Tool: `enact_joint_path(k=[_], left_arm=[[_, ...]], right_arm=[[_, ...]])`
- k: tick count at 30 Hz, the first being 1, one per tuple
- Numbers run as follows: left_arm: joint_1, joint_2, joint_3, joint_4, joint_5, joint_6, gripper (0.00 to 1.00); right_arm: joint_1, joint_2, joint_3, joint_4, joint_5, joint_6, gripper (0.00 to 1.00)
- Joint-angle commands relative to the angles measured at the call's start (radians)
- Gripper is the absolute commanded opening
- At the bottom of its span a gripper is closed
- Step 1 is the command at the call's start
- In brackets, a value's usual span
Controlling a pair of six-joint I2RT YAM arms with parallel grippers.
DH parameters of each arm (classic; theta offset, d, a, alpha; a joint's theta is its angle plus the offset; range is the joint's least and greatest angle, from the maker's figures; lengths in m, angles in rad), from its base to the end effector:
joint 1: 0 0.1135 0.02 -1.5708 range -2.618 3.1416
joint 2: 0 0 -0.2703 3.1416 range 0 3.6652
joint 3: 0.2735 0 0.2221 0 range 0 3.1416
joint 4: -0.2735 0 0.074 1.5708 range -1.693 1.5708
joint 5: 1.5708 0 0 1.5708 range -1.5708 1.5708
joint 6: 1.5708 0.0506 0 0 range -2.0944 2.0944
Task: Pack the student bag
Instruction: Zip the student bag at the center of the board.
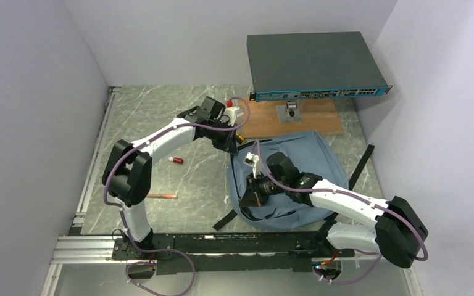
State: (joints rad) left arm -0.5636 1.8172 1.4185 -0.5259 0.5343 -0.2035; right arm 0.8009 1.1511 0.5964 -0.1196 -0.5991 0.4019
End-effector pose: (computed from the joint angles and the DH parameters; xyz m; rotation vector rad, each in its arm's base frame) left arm 0.3050 -0.2232 0.2541 0.6920 2.4863 -0.9743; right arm 0.1282 0.1733 0.2264 -0.8314 2.2996 1.2741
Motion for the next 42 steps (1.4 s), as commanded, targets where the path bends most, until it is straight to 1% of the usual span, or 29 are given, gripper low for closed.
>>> enact_joint_path(k=[1,2,3,6,7,8,9,11,12,15,18,21,23,25,26,28,29,30,31,34,35,36,39,42], left_arm=[[0.059,0.004,0.121,0.047,-0.165,0.081,0.0],[0.058,0.004,0.134,0.02,-0.171,0.07,0.0],[0.058,-0.005,0.133,0.009,-0.167,0.048,0.04],[0.058,-0.07,0.028,0.032,-0.127,-0.057,0.29],[0.057,-0.106,-0.018,0.043,-0.113,-0.09,0.35],[0.056,-0.149,-0.068,0.057,-0.103,-0.122,0.39],[0.055,-0.194,-0.118,0.07,-0.113,-0.149,0.45],[0.05,-0.295,-0.217,0.092,-0.151,-0.188,0.7],[0.05,-0.345,-0.261,0.091,-0.177,-0.206,0.76],[0.042,-0.469,-0.388,0.106,-0.197,-0.286,0.79],[-0.009,-0.556,-0.518,0.186,-0.179,-0.407,0.82],[-0.104,-0.584,-0.603,0.334,-0.159,-0.549,0.84],[-0.137,-0.575,-0.628,0.396,-0.171,-0.584,0.84],[-0.155,-0.545,-0.616,0.405,-0.183,-0.586,0.82],[-0.16,-0.527,-0.608,0.403,-0.187,-0.578,0.8],[-0.164,-0.493,-0.587,0.378,-0.199,-0.549,0.74],[-0.163,-0.479,-0.575,0.354,-0.215,-0.532,0.68],[-0.161,-0.468,-0.56,0.335,-0.239,-0.508,0.59],[-0.159,-0.461,-0.548,0.317,-0.266,-0.485,0.47],[-0.131,-0.443,-0.507,0.271,-0.321,-0.415,0.22],[-0.12,-0.437,-0.488,0.254,-0.335,-0.401,0.09],[-0.105,-0.434,-0.481,0.239,-0.349,-0.386,0.0],[-0.06,-0.439,-0.478,0.227,-0.362,-0.348,0.0],[-0.017,-0.46,-0.497,0.234,-0.366,-0.316,0.0]], right_arm=[[0.031,-0.031,-0.06,-0.017,-0.05,0.043,0.0],[0.031,-0.039,-0.057,-0.025,-0.03,0.046,0.0],[0.031,-0.041,-0.046,-0.035,-0.011,0.044,0.0],[0.031,-0.027,-0.003,-0.04,0.022,0.045,0.0],[0.031,-0.015,0.01,-0.033,0.032,0.05,0.0],[0.031,-0.005,0.022,-0.026,0.034,0.055,0.0],[0.031,0.007,0.035,-0.022,0.034,0.057,0.0],[0.031,0.028,0.06,-0.023,0.027,0.052,0.0],[0.031,0.039,0.071,-0.028,0.026,0.047,0.0],[0.031,0.057,0.096,-0.056,0.027,0.025,0.0],[0.031,0.059,0.111,-0.084,0.029,0.012,0.0],[0.031,0.051,0.112,-0.095,0.026,0.011,0.0],[0.031,0.047,0.114,-0.099,0.024,0.012,0.0],[0.031,0.044,0.116,-0.106,0.022,0.014,0.0],[0.031,0.043,0.118,-0.111,0.022,0.014,0.0],[0.031,0.035,0.124,-0.127,0.025,0.012,0.0],[0.031,0.03,0.127,-0.136,0.026,0.01,0.0],[0.031,0.025,0.13,-0.147,0.031,0.009,0.0],[0.031,0.021,0.132,-0.164,0.036,0.006,0.0],[0.031,0.002,0.113,-0.191,0.067,0.023,0.0],[0.031,-0.009,0.095,-0.189,0.074,0.042,0.0],[0.031,-0.023,0.074,-0.183,0.077,0.065,0.0],[0.031,-0.082,0.015,-0.19,0.094,0.136,0.0],[0.031,-0.141,-0.011,-0.282,0.147,0.167,0.0]])
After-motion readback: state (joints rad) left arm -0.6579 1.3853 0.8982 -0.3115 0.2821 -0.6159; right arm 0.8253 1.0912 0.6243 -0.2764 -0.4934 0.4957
